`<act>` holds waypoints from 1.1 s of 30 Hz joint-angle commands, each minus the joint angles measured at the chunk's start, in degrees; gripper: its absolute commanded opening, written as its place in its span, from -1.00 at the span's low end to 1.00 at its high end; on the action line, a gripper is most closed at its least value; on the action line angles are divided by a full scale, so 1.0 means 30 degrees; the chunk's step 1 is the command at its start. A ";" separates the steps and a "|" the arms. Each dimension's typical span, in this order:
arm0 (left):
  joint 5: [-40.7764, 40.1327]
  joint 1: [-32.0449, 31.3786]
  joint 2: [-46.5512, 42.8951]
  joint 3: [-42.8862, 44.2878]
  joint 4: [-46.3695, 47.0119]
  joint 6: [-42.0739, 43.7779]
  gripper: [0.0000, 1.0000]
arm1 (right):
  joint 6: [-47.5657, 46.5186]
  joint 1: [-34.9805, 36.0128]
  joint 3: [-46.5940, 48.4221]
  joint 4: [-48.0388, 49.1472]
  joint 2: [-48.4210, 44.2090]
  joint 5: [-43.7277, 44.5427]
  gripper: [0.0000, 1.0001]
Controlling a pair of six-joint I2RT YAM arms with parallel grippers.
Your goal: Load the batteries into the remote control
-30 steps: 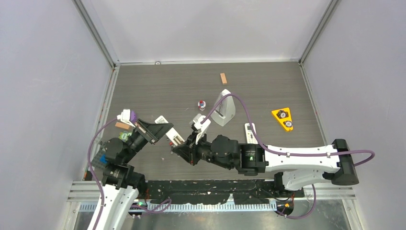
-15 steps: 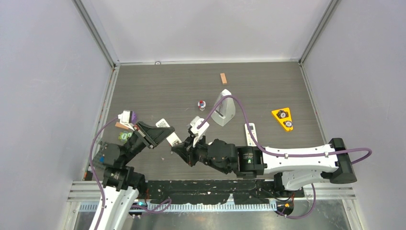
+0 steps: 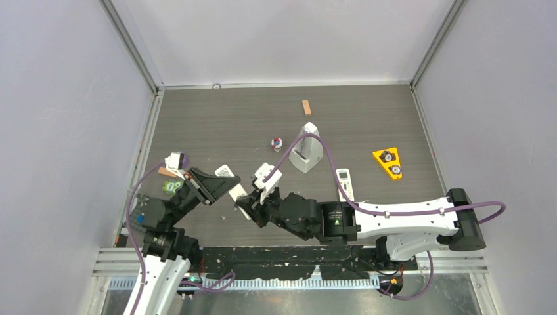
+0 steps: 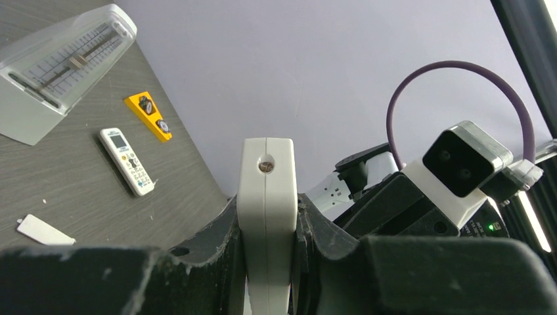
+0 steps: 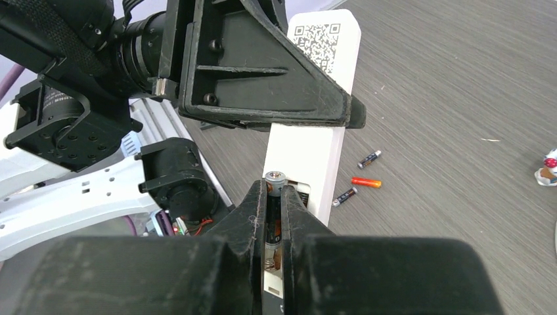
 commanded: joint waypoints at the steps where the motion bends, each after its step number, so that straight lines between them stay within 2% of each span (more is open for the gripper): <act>1: 0.0268 0.0041 0.0311 0.0111 0.2047 -0.1188 -1.00 | -0.0463 0.0138 0.0486 0.0559 0.0327 0.0496 -0.76; 10: 0.0058 0.0040 0.0166 0.0562 0.1851 -0.1337 -1.00 | 0.0007 0.0158 0.0291 -0.0130 -0.0079 0.0255 -0.68; 16: 0.0046 0.0041 0.0187 0.0718 0.1833 -0.1365 -1.00 | 0.0244 0.0161 0.0114 -0.0580 -0.0414 -0.0305 -0.79; 25: -0.0010 0.0032 0.0100 0.0645 0.1733 -0.1358 -1.00 | 0.0734 0.0145 0.0446 -0.1623 -0.0149 -0.0392 -0.81; 30: -0.0036 0.0041 0.0100 0.0627 0.1738 -0.1470 -1.00 | 0.0948 0.0138 0.0614 -0.1863 -0.0090 -0.0343 -0.68; 33: -0.0054 0.0041 0.0030 0.0608 0.1692 -0.1483 -1.00 | 0.1044 0.0152 0.0689 -0.1916 0.0065 -0.0237 -0.50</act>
